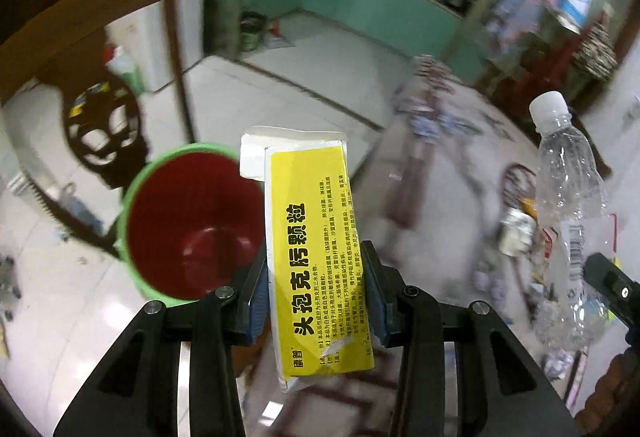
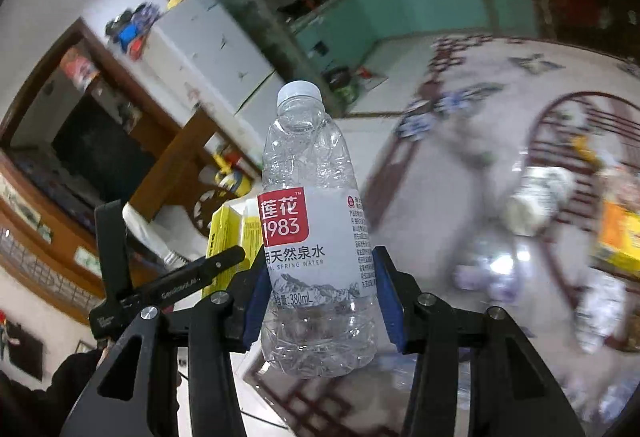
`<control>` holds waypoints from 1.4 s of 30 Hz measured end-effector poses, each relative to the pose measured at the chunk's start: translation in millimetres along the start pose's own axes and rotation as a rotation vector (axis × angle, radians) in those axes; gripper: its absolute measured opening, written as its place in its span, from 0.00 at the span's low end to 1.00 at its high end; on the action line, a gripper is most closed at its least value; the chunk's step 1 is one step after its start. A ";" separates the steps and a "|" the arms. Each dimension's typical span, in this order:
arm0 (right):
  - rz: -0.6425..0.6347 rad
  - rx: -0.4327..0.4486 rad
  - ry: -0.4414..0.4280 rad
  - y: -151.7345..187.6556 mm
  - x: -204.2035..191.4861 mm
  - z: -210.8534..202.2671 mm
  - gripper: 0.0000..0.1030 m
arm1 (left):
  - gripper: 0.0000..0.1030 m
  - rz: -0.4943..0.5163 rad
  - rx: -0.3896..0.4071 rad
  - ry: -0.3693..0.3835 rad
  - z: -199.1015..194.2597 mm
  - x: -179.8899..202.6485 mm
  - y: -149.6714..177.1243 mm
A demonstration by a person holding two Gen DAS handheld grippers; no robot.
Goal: Collect trash
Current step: 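Carry the yellow packet and water bottle to the red bin and release both, then grasp the clear plastic wrapper with the left gripper while the right grasps crumpled paper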
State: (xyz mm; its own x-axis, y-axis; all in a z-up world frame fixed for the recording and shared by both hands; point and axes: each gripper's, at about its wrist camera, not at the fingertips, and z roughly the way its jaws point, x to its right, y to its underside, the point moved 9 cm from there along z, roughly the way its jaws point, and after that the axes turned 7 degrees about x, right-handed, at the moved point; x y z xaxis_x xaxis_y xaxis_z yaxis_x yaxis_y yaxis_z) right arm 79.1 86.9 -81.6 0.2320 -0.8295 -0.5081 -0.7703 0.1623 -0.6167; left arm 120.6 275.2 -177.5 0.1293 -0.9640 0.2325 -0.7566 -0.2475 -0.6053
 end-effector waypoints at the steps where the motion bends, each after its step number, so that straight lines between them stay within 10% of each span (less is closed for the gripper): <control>1: -0.008 -0.023 -0.012 2.7 -10.5 17.4 0.45 | 0.38 -0.011 -0.006 -0.018 4.1 -14.9 -0.7; 12: -0.085 -0.316 -0.026 58.0 -65.3 204.1 0.45 | 0.38 -0.042 -0.085 -0.150 50.9 -108.3 8.5; 21: -0.041 -0.339 0.066 56.8 -59.4 269.0 0.49 | 0.46 -0.044 -0.113 -0.145 65.3 -127.7 4.2; 24: -0.012 -0.305 0.045 51.9 -62.9 267.3 0.52 | 0.75 -0.041 -0.088 -0.165 64.5 -128.7 -2.5; 34: -0.080 -0.183 0.127 42.9 -37.8 174.9 0.52 | 0.76 0.061 -0.018 -0.059 52.6 -70.1 -21.0; 42: -0.092 -0.114 0.322 56.2 44.8 44.0 0.55 | 0.77 0.266 -0.011 0.160 41.5 60.0 -1.4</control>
State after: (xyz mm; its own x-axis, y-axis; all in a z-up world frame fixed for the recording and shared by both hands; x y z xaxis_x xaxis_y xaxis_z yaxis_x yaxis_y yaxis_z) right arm 72.3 82.4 -165.4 0.1185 -0.9668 -0.2265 -0.8204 0.0331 -0.5708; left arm 156.1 213.7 -194.3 -0.1760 -0.9670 0.1844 -0.7571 0.0133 -0.6532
